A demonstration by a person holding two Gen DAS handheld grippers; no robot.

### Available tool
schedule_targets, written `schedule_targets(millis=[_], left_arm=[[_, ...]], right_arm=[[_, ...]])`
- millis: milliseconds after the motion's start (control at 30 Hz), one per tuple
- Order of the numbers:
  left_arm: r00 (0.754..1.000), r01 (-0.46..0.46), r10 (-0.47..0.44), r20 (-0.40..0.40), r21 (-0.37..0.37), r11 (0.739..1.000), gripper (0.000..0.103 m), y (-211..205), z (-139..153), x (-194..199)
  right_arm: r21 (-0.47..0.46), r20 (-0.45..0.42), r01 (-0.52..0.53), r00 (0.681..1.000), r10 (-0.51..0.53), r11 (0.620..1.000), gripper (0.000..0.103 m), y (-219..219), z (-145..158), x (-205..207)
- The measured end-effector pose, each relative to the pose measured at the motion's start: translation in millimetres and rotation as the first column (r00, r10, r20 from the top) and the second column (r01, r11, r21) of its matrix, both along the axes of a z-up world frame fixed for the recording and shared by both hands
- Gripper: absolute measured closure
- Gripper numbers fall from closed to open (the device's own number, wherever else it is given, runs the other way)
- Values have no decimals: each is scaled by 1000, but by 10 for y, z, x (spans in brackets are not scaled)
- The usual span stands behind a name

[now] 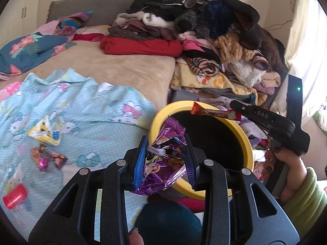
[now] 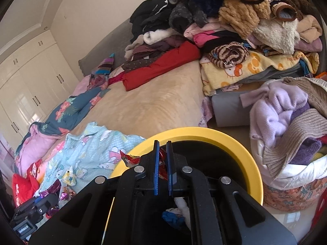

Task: Collect trash
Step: 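Carry the purple and red wrappers with both tools over the bin, then open both tools to drop the purple and red wrappers into the bin, then move both tools back toward the red cylinder and chocolate bar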

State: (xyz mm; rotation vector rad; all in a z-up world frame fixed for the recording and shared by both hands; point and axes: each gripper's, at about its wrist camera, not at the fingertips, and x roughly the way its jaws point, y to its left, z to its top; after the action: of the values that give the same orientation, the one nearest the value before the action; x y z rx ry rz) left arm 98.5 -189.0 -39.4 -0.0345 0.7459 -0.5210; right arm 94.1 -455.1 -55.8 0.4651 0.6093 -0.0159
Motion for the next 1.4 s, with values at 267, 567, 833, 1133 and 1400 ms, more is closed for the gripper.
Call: schedule_targets(millis=[267,567,833,1133,1400], left_arm=[[998,63,-63,-25,6,998,76,-319,-137,34],[991,107,-108,-85,-11,994,76,-554,-336,120],[987,127,-129,-99,-26,992,68,-703,-436,229],[992,85,-90,-83,-59,995,15,-530,-399,235],[999,16,-17,-30,-37,999,11,-290,-255,181]], right_arm=[[24,-35,28,999,-27,999,96,-173,-154,13],[47,-54,29,998,-27,998,96,-282,-256,24],[66,-62,17,998,-12,998,87,-298,-270,49],[71,-50,6,999,-2,997,50,-228,-236,51],[22,2,-44,999,44,999,41,-10,-69,35]])
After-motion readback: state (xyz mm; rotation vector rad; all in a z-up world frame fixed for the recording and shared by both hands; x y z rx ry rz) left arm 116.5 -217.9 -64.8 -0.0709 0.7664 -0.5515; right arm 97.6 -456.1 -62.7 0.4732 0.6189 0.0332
